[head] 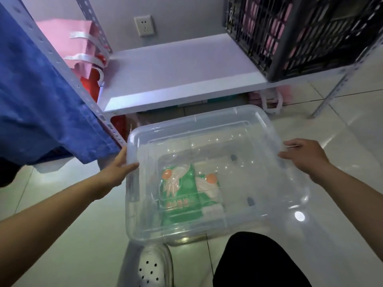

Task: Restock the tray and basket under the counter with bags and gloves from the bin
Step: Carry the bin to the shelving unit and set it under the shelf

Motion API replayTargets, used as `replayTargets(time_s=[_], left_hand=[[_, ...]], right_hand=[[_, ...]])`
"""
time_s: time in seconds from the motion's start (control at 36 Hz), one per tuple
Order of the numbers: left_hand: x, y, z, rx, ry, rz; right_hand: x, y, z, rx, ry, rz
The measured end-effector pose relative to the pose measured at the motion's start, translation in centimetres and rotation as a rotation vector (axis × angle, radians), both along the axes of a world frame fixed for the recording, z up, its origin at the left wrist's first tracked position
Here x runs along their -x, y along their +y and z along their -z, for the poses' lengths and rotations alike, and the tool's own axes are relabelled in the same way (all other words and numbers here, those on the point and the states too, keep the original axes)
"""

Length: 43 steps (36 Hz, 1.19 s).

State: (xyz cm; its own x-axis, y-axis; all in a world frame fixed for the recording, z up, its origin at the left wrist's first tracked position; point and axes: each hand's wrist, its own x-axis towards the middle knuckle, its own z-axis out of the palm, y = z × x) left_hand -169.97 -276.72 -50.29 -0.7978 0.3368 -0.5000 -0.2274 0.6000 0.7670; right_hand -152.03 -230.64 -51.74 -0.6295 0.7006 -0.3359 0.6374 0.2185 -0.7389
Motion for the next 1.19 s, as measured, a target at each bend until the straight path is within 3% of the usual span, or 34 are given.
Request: replayTargets(time_s=[0.14,0.28,0.36,0.47,0.75,0.92,1.06,1.19], left_hand=[[-0.1,-1.8,1.2,-0.117,-0.291,-0.119],[0.5,-2.6,1.5,-0.054,-0.384,-0.221],[0.9,-2.0,0.5,0.019,-0.353,-0.206],[0.7,-0.4,-0.7,0.108,-0.265,-0.236],[-0.7,0.1,-1.5,0.206,-0.297,-0.246],[-1.5,1.1,-1.7,0.278,-0.108,-0.216],[-1.9,0.2,-1.8,0.210,-0.129,-0.212],[-2.6,-2.0,-2.2,0.069,-0.259,-0.148]], right_hand=[[0.6,2.1,0.6,0.323,-0.090,0.054],[1.2,2.0,0.4,0.578,-0.159,0.047],[1.5,2.1,0.2,0.490,-0.247,0.003],[2.5,1.6,-0.7,0.131,-0.163,0.038],[3.2,1.3,-2.7,0.212,-0.347,-0.056],[3.4,-1.2,-2.9,-0.230,-0.345,-0.077],[2.1,-1.1,-2.4,-0.191,-0.232,-0.081],[-1.5,-1.5,-1.1,-0.028,-0.057,-0.028]])
